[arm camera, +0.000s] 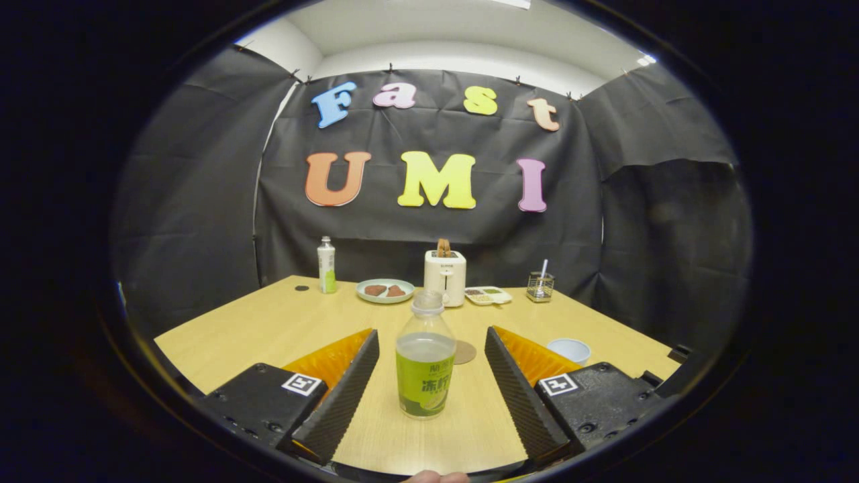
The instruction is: Take the bottle from table, then pour the juice into the cup, finally place the bottle on the coaster
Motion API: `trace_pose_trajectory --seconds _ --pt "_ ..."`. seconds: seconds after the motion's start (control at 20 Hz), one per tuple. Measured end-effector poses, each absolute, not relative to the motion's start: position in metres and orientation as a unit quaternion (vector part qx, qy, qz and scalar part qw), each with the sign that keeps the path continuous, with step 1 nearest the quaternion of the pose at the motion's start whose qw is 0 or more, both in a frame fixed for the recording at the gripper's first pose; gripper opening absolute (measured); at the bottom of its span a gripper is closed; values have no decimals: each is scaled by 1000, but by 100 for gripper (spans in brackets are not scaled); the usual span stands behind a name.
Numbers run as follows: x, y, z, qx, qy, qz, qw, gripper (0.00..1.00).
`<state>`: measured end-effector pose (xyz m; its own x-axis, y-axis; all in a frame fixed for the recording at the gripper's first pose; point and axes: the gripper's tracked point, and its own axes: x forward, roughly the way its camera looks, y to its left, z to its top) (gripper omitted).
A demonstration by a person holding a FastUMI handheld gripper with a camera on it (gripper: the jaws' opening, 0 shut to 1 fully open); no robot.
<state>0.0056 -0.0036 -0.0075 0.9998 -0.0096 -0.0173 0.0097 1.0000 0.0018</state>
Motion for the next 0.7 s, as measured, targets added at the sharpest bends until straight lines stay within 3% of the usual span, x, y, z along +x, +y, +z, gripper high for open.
trace_pose_trajectory --seconds 0.7 --pt "17 -12 -53 2 9 1 1000 100"
